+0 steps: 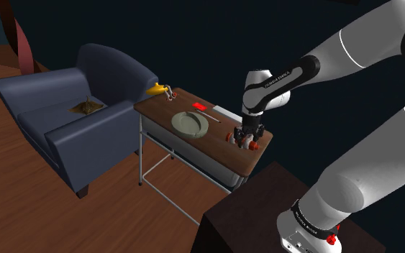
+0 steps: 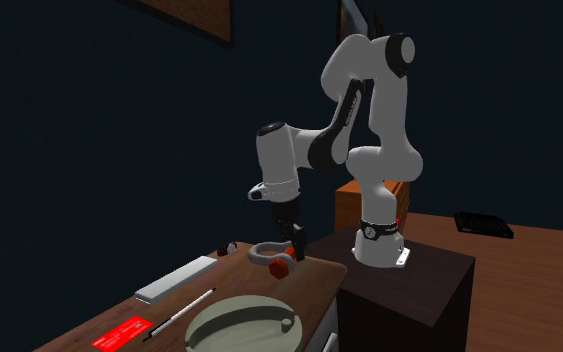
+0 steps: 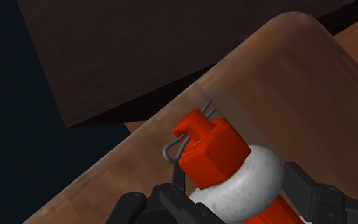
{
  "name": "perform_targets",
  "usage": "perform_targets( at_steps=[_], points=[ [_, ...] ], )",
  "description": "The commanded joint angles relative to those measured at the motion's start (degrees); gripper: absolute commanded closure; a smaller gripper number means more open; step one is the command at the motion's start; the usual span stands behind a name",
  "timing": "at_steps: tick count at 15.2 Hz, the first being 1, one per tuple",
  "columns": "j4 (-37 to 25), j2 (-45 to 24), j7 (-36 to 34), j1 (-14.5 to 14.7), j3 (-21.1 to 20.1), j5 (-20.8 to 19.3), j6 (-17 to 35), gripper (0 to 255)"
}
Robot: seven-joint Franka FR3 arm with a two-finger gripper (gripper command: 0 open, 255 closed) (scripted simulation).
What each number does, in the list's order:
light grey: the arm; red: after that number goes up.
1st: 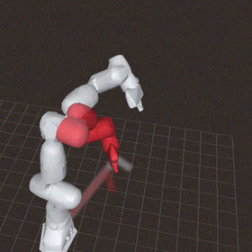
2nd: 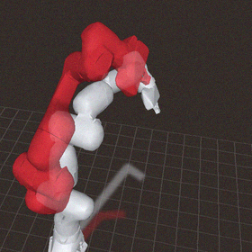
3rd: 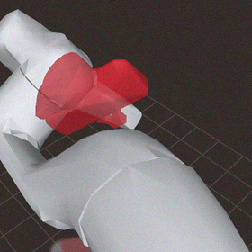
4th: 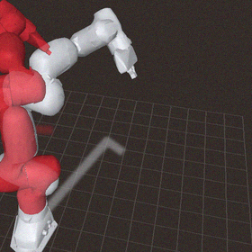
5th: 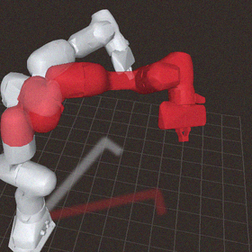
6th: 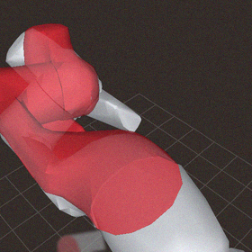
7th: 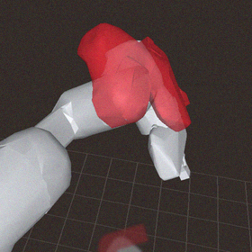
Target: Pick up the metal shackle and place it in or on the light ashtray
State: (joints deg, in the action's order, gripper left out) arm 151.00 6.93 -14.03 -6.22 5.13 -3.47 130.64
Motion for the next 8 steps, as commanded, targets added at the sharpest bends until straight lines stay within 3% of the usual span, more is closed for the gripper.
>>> perform_targets(
  at_steps=[1, 8],
  points=[
    [-0.37, 1.24, 0.02, -0.04, 0.01, -0.08, -1.6, 255],
    [-2.11, 5.93, 0.01, -0.07, -0.14, -0.18, -8.03, 255]
  ],
)
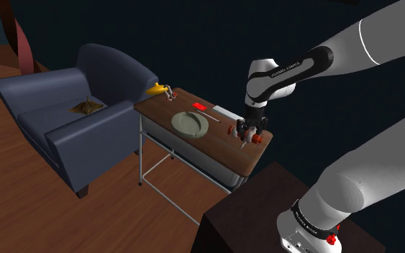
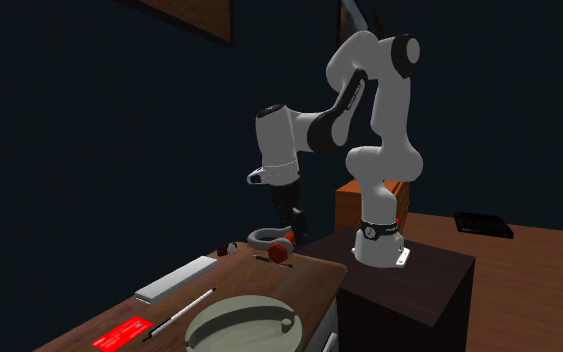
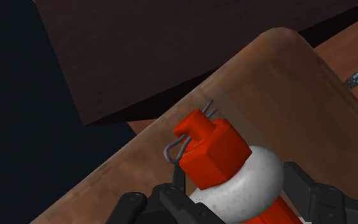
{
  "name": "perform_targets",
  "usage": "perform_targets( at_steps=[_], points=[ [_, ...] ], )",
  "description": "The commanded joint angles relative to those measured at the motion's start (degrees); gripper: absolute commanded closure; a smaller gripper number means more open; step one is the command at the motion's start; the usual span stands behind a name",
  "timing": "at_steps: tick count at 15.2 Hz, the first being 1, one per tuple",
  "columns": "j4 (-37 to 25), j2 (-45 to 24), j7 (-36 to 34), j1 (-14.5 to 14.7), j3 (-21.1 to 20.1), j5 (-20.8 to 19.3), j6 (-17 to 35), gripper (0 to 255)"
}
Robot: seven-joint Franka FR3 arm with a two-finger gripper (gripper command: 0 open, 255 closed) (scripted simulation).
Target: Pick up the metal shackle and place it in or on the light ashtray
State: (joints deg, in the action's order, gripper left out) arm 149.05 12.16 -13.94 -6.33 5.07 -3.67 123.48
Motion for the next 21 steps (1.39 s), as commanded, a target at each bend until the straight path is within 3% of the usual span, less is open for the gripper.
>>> perform_targets(
  at_steps=[1, 10, 21],
  points=[
    [-0.46, 1.3, -0.08, 0.04, -0.1, 0.02, -1.78, 255],
    [-3.56, 5.77, -0.03, 0.04, -0.32, 0.02, -9.34, 255],
    [-24.64, -12.98, -8.67, 5.5, -6.13, 4.37, -11.78, 255]
  ],
)
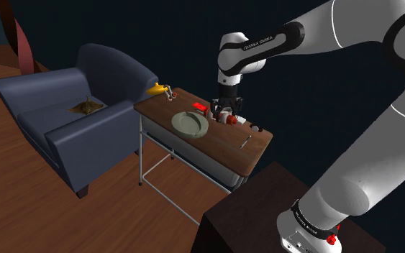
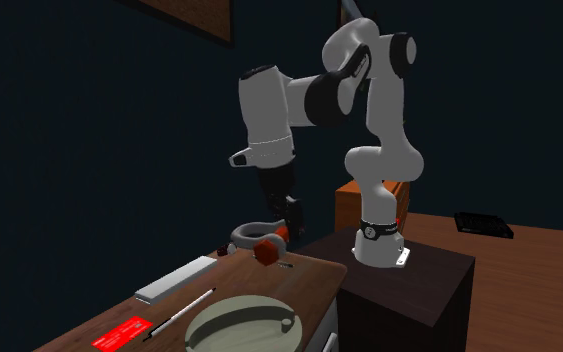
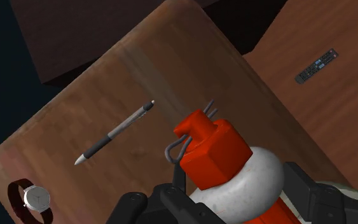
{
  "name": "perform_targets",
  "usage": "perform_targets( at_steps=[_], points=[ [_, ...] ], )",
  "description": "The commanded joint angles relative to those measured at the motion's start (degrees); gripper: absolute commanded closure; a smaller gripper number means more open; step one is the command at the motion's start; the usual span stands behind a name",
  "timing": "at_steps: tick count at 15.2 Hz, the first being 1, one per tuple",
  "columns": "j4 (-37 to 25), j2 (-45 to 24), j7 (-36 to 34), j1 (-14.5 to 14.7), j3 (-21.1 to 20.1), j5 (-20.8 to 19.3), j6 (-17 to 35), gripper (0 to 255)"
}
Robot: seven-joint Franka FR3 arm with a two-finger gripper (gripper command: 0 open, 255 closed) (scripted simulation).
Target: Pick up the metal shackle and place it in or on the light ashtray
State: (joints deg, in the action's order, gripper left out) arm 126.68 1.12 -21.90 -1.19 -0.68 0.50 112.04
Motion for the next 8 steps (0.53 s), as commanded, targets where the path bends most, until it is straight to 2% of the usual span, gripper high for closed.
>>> perform_targets(
  at_steps=[1, 8],
  points=[
    [-4.54, -3.71, -1.45, 0.77, -0.78, 0.34, -0.83, 255],
    [-22.43, -16.7, -6.4, 3.59, -2.97, 0.57, -5.64, 255]
  ],
)
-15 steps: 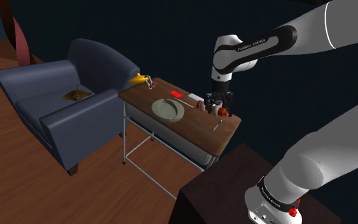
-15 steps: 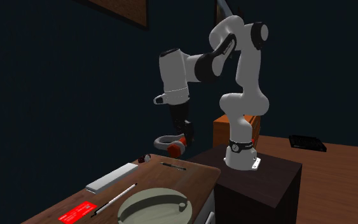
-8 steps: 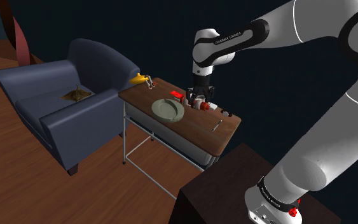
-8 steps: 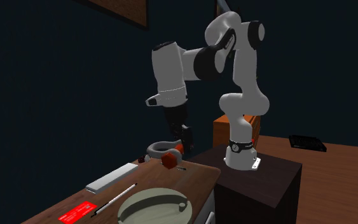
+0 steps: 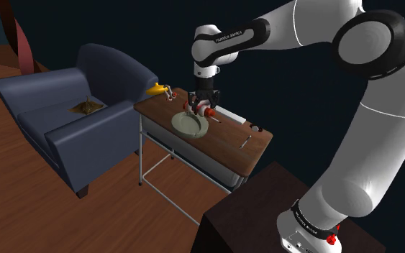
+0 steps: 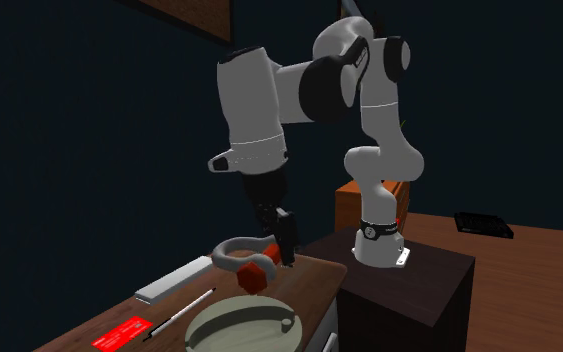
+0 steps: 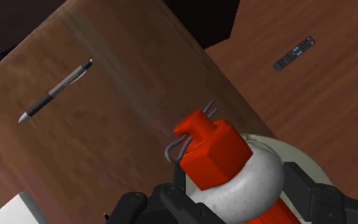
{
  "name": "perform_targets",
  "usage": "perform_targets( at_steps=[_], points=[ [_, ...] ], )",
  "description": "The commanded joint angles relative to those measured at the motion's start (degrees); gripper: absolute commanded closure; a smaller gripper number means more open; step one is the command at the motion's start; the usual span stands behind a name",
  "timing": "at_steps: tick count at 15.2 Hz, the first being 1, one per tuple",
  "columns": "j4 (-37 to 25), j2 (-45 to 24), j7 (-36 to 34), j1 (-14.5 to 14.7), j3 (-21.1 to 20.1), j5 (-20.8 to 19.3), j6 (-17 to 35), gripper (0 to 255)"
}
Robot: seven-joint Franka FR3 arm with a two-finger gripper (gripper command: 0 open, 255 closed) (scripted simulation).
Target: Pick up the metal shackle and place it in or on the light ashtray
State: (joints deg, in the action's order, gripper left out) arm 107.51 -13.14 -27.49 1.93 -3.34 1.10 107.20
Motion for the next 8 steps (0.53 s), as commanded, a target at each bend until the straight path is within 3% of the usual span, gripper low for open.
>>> perform_targets(
  at_steps=[1, 3, 8],
  points=[
    [-6.18, -4.43, -1.47, 0.89, -0.53, -0.07, -1.72, 255],
    [-13.34, -9.19, -2.94, 1.89, -0.98, -0.24, -4.09, 255],
    [-11.43, -10.56, -2.88, 1.94, -0.92, -0.31, -0.8, 255]
  ],
)
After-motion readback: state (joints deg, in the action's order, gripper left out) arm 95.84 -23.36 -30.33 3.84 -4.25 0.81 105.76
